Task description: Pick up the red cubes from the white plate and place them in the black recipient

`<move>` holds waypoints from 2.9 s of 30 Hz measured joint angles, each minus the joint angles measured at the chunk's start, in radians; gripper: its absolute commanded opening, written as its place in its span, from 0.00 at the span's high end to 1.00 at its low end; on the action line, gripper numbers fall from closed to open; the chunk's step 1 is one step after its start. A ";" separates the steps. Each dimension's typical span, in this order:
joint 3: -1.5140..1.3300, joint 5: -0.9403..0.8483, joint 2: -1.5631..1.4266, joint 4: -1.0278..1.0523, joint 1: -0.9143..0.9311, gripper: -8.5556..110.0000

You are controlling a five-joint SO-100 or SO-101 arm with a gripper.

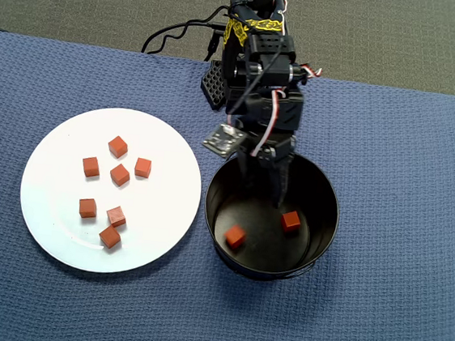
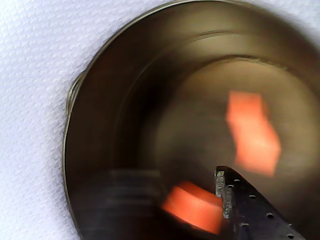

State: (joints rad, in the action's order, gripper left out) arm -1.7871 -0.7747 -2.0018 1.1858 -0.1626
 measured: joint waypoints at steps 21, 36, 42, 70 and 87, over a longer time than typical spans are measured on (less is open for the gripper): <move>-0.060 -0.522 0.285 -0.178 0.684 0.65; -0.058 -0.249 0.314 -0.051 0.854 0.72; -0.034 0.012 0.318 -0.020 0.905 0.70; -0.118 0.155 0.388 -0.041 0.844 0.68; -0.153 -0.011 0.414 -0.094 0.838 0.68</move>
State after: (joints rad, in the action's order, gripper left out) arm -1.9405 -0.7854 -1.5877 1.0922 0.6750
